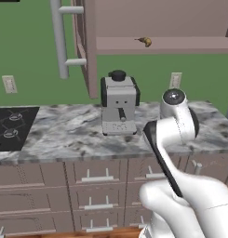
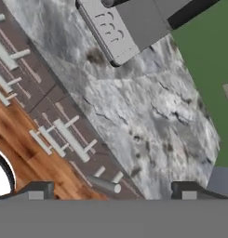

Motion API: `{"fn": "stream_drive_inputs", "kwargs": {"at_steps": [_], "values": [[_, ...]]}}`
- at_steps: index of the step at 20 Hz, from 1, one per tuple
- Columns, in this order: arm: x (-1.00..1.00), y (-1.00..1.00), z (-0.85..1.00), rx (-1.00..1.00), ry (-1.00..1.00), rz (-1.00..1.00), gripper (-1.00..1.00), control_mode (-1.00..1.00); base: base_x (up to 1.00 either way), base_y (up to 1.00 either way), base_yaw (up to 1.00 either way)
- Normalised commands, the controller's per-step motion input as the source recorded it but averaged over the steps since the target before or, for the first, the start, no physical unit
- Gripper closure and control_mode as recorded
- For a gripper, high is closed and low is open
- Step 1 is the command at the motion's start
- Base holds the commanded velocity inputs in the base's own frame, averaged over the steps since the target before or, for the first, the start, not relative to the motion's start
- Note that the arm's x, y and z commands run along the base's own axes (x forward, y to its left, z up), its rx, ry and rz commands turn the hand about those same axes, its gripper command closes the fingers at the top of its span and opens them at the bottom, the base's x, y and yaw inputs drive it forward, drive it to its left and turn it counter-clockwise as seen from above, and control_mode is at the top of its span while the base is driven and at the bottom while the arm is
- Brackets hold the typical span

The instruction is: Pick the bananas from the cabinet and place them in one bowl. Pick the carrot from the sink and place it in the other bowl.

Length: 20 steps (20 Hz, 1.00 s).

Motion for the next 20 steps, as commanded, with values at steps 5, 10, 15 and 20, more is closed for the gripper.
{"fn": "stream_drive_inputs", "kwargs": {"at_steps": [5, 10, 15, 20], "values": [[0.33, 0.22, 0.69, 0.03, -0.25, -0.26, -1.00, -1.00, 0.00, 0.00, 0.00], [0.41, 0.03, 0.75, 0.16, -0.17, -0.16, -1.00, -1.00, 0.00, 0.00, 0.00], [0.38, -0.05, 0.79, 0.25, -0.11, -0.08, -1.00, -1.00, 0.00, 0.00, 0.00], [0.41, -0.17, 0.77, 0.27, -0.12, -0.01, -1.00, -1.00, 0.00, 0.00, 0.00]]}}
